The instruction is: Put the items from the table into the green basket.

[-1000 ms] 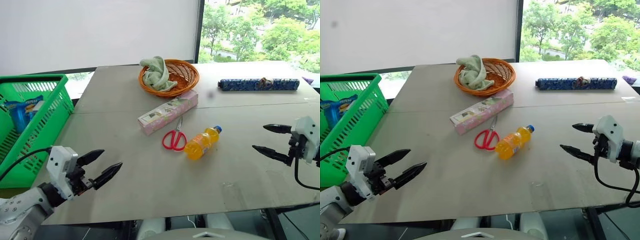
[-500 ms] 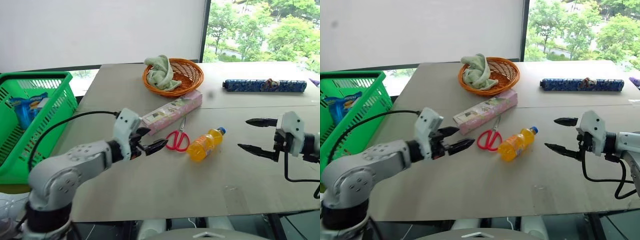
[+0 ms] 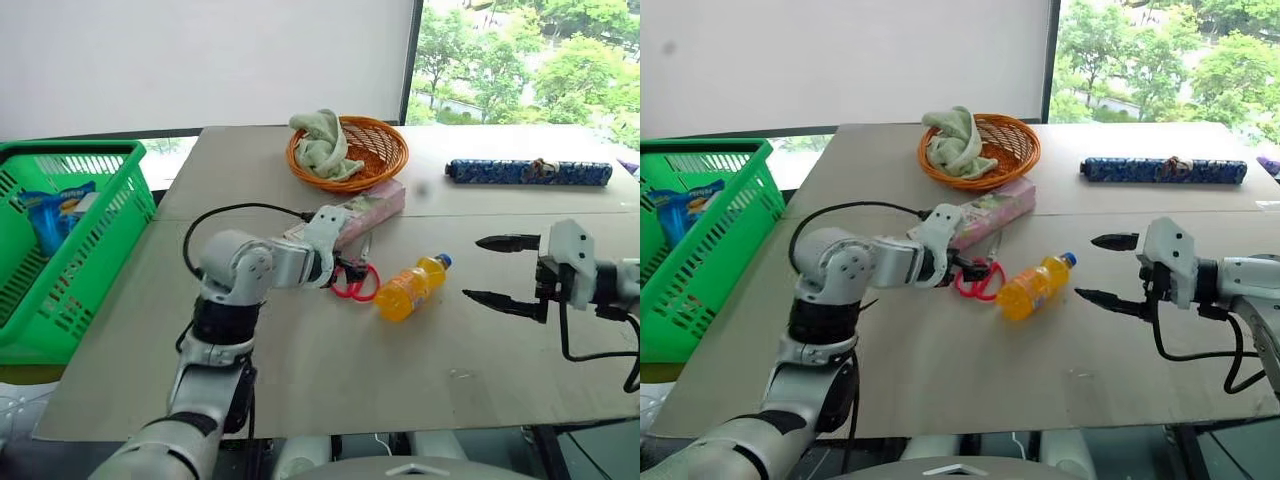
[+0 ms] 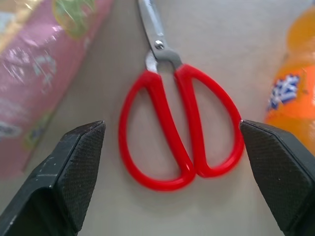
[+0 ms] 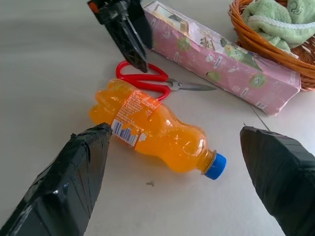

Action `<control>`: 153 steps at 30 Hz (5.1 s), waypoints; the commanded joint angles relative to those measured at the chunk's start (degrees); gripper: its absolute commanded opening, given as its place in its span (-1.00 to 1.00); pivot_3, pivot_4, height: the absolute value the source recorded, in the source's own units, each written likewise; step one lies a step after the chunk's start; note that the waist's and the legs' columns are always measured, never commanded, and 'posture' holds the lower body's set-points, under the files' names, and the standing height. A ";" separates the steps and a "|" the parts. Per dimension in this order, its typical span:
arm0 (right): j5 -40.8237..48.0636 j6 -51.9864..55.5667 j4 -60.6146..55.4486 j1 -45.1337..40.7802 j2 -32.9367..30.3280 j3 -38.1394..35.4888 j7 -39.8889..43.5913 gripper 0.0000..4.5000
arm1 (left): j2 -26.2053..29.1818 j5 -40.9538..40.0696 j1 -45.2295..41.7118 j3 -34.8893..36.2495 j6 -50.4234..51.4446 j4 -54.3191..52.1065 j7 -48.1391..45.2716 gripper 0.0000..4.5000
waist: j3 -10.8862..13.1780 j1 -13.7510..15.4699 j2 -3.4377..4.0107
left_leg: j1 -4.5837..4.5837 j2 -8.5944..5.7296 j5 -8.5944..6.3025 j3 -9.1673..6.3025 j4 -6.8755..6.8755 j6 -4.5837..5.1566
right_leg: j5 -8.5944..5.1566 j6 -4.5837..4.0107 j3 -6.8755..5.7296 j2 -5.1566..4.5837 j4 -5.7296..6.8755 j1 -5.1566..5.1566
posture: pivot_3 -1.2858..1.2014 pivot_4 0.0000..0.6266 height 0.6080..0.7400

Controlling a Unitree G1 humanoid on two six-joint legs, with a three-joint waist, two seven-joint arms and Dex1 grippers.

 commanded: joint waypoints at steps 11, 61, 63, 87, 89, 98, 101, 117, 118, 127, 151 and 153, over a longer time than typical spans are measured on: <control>1.37 1.87 -1.42 -3.97 -1.73 -1.82 -0.37 1.00 | -10.44 17.36 -20.10 0.35 -18.64 41.31 -1.98 0.99 | 0.03 -1.33 -0.05 | -0.08 -0.01 -0.04 0.02 0.06 0.05 | 0.06 0.11 -0.03 -0.03 0.00 -0.03 | -0.08 -1.00 1.00; 4.99 12.43 -7.29 -18.92 12.79 10.54 -11.41 1.00 | 12.07 -7.74 33.80 47.75 -31.34 -31.80 -21.07 -0.96 | -0.12 -1.04 0.02 | 0.14 0.06 -0.33 0.26 0.53 -0.08 | -0.02 -0.01 0.25 -0.44 0.87 -0.21 | 0.06 -1.00 1.00; 1.86 15.47 -6.06 -24.92 15.20 14.65 -15.07 1.00 | 14.55 -6.59 29.06 48.55 -32.40 -29.60 -17.95 -0.96 | -0.16 -0.30 -0.04 | 0.20 0.06 -0.31 0.25 0.53 -0.07 | -0.02 -0.03 0.27 -0.40 0.86 -0.13 | 0.07 -1.00 1.00; 3.39 22.71 -1.62 -43.56 25.82 18.31 -17.41 1.00 | 32.81 24.34 -17.90 18.09 -63.32 57.83 -30.06 -0.96 | -0.41 0.28 -0.76 | -0.06 -0.06 -0.25 0.64 0.27 0.18 | 0.26 0.02 0.39 -0.38 0.81 -0.49 | 0.01 -1.00 1.00; 3.66 23.19 -3.10 -42.56 24.05 18.46 -16.58 1.00 | 31.94 27.06 -19.31 15.90 -64.99 64.65 -29.49 -0.96 | -0.41 -0.81 -0.77 | -0.07 -0.03 -0.26 0.68 0.25 0.19 | 0.26 0.01 0.43 -0.37 0.88 -0.57 | 0.00 -1.00 1.00; 3.15 24.23 -6.38 -38.26 17.60 18.31 -15.59 1.00 | 30.46 32.62 -21.46 12.41 -74.85 74.26 -35.53 -0.09 | -0.32 -3.21 -0.92 | -0.20 0.02 -0.27 0.72 0.25 0.18 | 0.26 0.01 0.42 -0.60 0.94 -0.76 | -0.06 -1.00 1.00; 3.56 24.92 -7.57 -36.66 15.81 17.13 -15.92 1.00 | 30.26 31.98 -22.79 11.76 -74.61 69.42 -43.33 0.53 | -0.31 -3.10 -0.93 | -0.20 0.03 -0.38 0.70 0.31 -0.01 | 0.26 0.01 0.38 -0.69 0.95 -0.77 | -0.05 -1.00 1.00; 4.99 25.89 -11.74 -23.35 4.81 7.23 -15.95 1.00 | 29.35 22.60 -2.10 -4.59 -43.99 14.26 -65.82 0.99 | -0.27 -4.14 -0.71 | -0.12 0.02 -0.34 0.72 0.42 0.23 | -0.03 -0.02 0.48 -0.76 1.01 -0.70 | -0.09 -1.00 1.00; 5.14 26.00 -12.24 -22.37 3.94 6.32 -15.79 1.00 | 29.18 24.16 -2.97 -6.34 -45.06 15.70 -65.65 0.99 | -0.27 -4.15 -0.70 | -0.09 0.02 -0.38 0.74 0.44 0.16 | -0.04 0.00 0.48 -0.77 0.99 -0.66 | -0.09 -1.00 1.00; 8.13 29.57 -18.35 -13.99 0.72 -1.88 -18.93 1.00 | 24.93 36.81 -8.77 -15.05 -60.92 31.09 -61.13 0.99 | -0.27 -4.86 -0.70 | -0.14 0.00 -0.39 0.80 0.38 0.32 | 0.06 0.16 0.53 -0.76 0.93 -0.69 | -0.16 -1.00 1.00; 10.32 27.53 -17.58 -9.70 -0.87 -1.75 -19.03 1.00 | 22.73 35.20 -9.46 -7.87 -60.91 39.05 -71.25 -0.69 | -0.31 -7.95 -0.61 | -0.03 0.03 -0.55 0.75 0.51 0.14 | 0.01 0.20 0.46 -0.81 0.92 -0.50 | -0.14 -1.00 1.00; 10.52 26.94 -17.42 -9.87 -0.80 -1.27 -18.57 1.00 | 27.84 30.05 -2.00 -4.40 -51.14 21.06 -74.40 -0.69 | -0.28 -8.19 -0.60 | -0.10 0.04 -0.48 0.73 0.47 0.26 | 0.04 0.21 0.48 -0.81 0.92 -0.58 | -0.13 -1.00 1.00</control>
